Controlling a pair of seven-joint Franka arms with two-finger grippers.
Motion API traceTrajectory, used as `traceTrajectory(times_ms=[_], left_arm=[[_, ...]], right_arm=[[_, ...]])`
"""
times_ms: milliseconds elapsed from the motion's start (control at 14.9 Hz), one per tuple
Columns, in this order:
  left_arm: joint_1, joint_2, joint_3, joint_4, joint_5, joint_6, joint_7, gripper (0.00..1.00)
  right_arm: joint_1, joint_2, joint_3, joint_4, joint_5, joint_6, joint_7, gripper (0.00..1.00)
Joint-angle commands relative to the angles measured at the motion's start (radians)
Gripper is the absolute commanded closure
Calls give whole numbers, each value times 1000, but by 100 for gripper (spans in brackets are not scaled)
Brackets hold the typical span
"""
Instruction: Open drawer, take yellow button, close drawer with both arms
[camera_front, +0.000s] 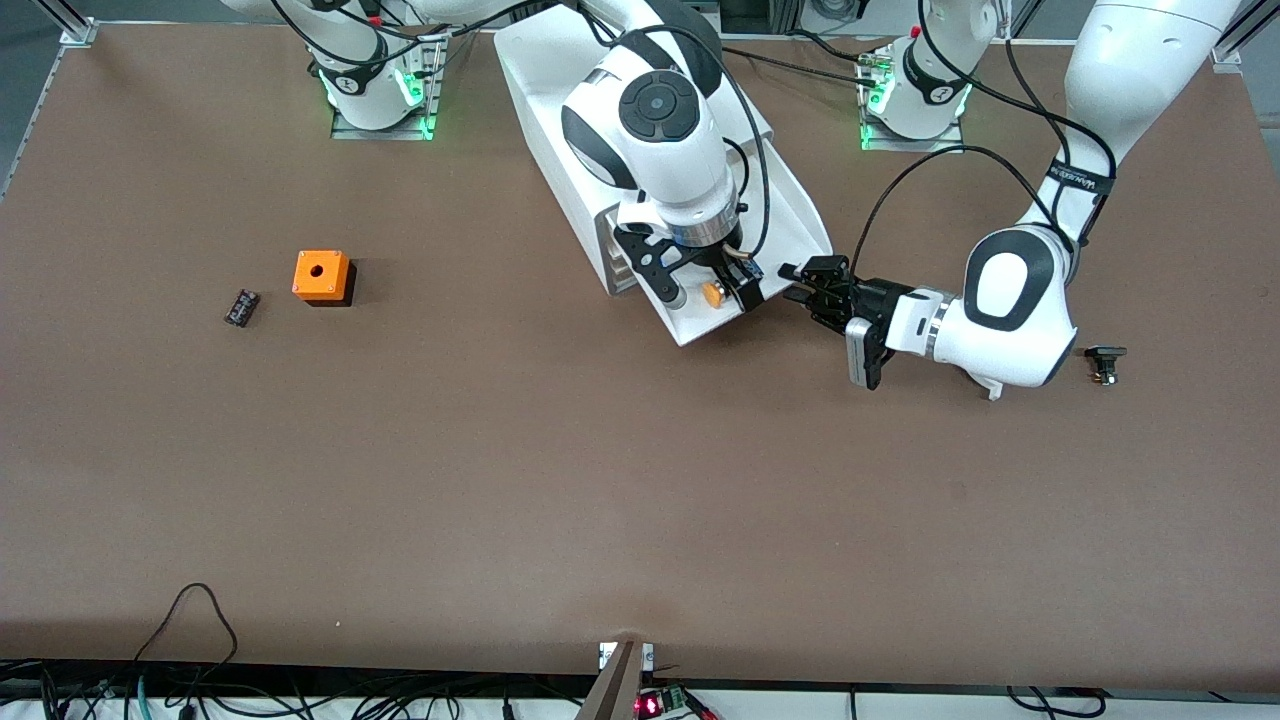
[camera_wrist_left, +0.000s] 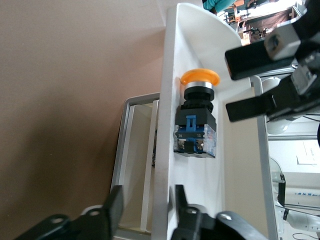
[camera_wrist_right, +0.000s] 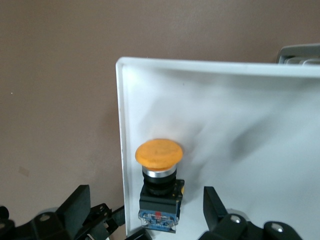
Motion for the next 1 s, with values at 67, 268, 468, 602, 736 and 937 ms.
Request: traceTrajectory(times_ms=[67, 268, 468, 602, 736, 937], left_arm=[[19, 11, -4, 101, 69, -120, -158, 0], [31, 6, -5, 147, 92, -183, -259, 0], [37, -46, -7, 155, 94, -207, -409, 0], [37, -86, -10, 155, 95, -221, -538, 0], [29, -125, -21, 158, 142, -227, -670, 0], [23, -147, -63, 250, 263, -255, -875, 0]], right_arm=[[26, 48, -10, 46, -13, 22, 46, 0], [29, 52, -8, 46, -12, 22, 61, 4], [33, 51, -10, 46, -13, 15, 56, 54], [33, 51, -10, 46, -12, 11, 59, 91], [33, 46, -10, 46, -13, -4, 62, 100], [33, 28, -10, 55, -12, -56, 61, 100]])
